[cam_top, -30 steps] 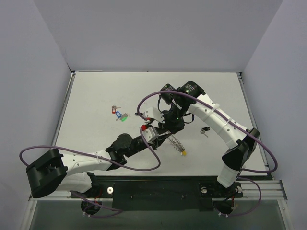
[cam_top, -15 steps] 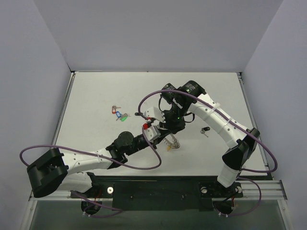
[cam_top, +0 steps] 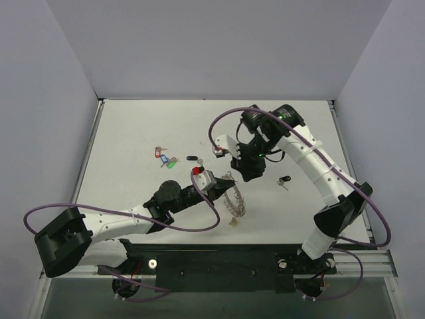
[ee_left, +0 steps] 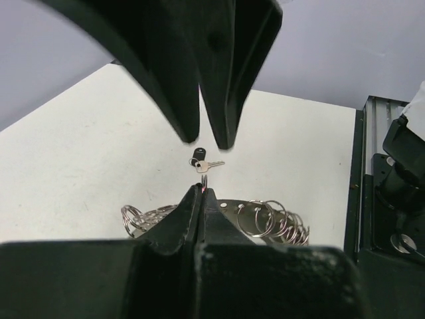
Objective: Put the keys on the keyring
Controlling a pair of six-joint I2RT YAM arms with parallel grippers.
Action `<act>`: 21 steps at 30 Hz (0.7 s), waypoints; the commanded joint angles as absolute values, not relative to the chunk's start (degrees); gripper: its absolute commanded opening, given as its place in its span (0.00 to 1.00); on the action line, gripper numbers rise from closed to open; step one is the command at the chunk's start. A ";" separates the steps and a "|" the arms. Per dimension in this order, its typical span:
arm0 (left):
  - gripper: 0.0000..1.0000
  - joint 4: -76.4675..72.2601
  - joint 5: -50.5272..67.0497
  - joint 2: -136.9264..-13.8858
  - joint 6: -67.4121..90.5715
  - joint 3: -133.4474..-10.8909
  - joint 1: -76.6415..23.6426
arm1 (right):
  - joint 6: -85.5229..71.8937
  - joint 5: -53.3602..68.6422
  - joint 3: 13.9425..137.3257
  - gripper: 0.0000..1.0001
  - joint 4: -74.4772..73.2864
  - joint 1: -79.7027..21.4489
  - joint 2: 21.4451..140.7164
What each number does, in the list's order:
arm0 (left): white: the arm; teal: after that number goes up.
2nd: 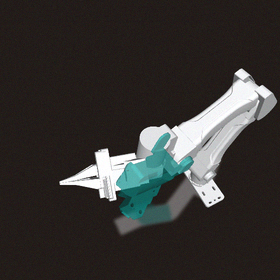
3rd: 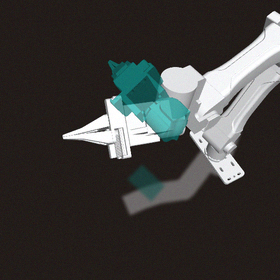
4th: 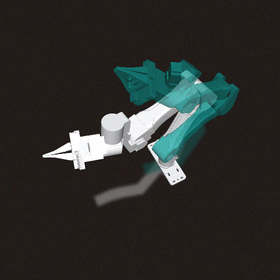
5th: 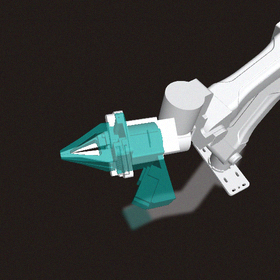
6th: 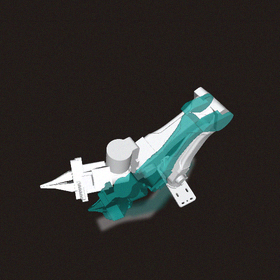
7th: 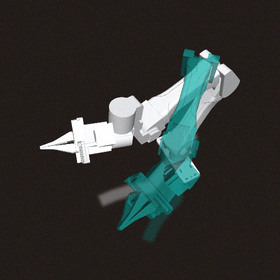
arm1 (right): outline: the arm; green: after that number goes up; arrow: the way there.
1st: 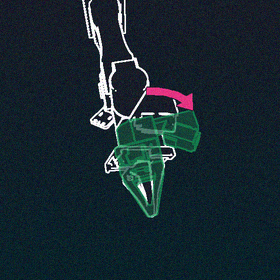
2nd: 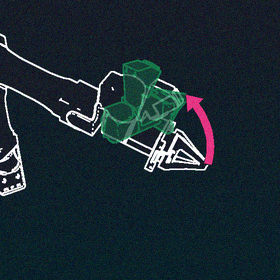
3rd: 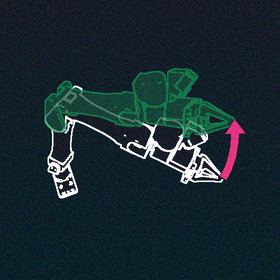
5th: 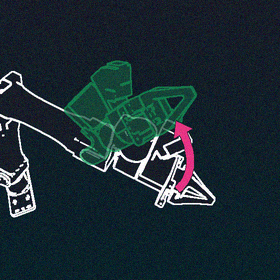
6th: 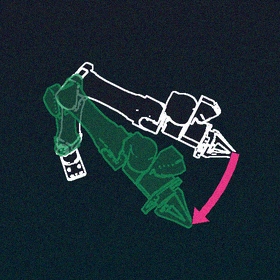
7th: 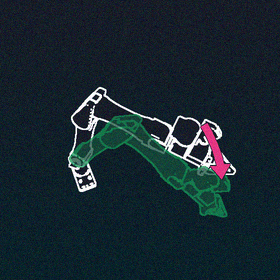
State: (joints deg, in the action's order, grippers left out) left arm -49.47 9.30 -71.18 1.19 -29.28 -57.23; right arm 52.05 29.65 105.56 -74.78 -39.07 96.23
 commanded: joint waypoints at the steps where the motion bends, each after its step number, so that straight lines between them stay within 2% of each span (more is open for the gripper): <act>1: 0.00 -59.05 10.72 -68.47 5.27 -27.87 -56.78 | 57.28 39.88 105.82 0.25 -88.25 -31.31 90.27; 2: 0.00 -59.58 10.81 -68.03 5.45 -27.69 -56.78 | 60.18 41.47 103.99 0.28 -86.33 -30.25 88.35; 4: 0.00 -60.12 10.55 -67.33 6.15 -27.16 -56.78 | 66.40 47.35 98.22 0.40 -81.25 -25.77 83.97; 5: 0.00 -60.47 10.55 -66.98 6.67 -26.98 -56.78 | 70.19 52.94 95.82 0.51 -79.99 -22.88 82.46; 7: 0.00 -61.60 9.85 -66.36 7.82 -26.46 -56.78 | 80.31 60.71 87.04 0.64 -74.64 -19.79 77.80; 8: 0.00 -62.05 9.32 -66.18 8.69 -26.11 -56.78 | 79.81 62.99 82.75 0.66 -69.75 -19.60 75.70; 10: 0.00 -64.23 8.53 -65.74 10.10 -25.49 -56.69 | 76.65 65.81 80.25 0.64 -64.53 -19.95 75.41; 14: 0.00 -68.54 7.56 -65.65 13.09 -24.17 -56.69 | 76.64 71.27 79.89 0.58 -64.60 -20.39 77.96; 21: 0.00 -72.15 7.56 -67.23 15.29 -24.17 -56.69 | 75.41 74.09 80.77 0.45 -64.51 -22.85 80.51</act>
